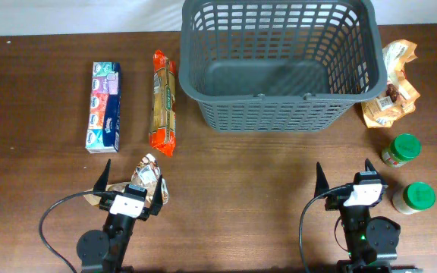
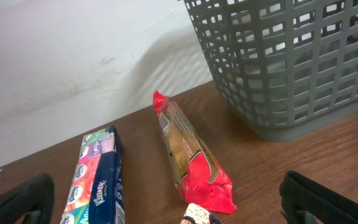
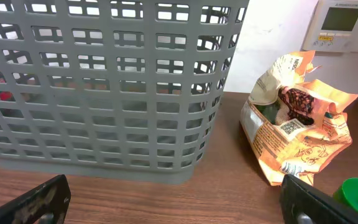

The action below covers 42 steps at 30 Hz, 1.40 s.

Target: Pack container

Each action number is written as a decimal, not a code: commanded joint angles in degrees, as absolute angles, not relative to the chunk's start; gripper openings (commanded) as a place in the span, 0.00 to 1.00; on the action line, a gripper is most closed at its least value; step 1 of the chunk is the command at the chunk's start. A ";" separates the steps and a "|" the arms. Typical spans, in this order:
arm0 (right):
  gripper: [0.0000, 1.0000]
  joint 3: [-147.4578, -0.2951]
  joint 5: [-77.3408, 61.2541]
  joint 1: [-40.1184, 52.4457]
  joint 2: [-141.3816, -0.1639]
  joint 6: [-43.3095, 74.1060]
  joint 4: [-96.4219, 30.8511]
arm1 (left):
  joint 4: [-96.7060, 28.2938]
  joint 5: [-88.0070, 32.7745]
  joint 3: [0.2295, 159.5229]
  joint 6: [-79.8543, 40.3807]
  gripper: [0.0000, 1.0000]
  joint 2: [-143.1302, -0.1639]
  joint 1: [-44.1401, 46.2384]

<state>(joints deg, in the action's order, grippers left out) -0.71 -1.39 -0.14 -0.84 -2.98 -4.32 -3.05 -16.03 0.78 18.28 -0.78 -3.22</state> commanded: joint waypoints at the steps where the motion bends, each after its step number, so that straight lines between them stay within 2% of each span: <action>1: 0.99 -0.32 -0.89 0.36 -0.21 -2.57 -4.54 | -3.29 -16.27 0.49 18.96 0.99 -0.30 -2.98; 42: 0.99 -3.03 0.25 0.36 -0.21 -2.55 -6.37 | -3.29 -16.27 0.49 18.96 0.99 -0.30 -2.98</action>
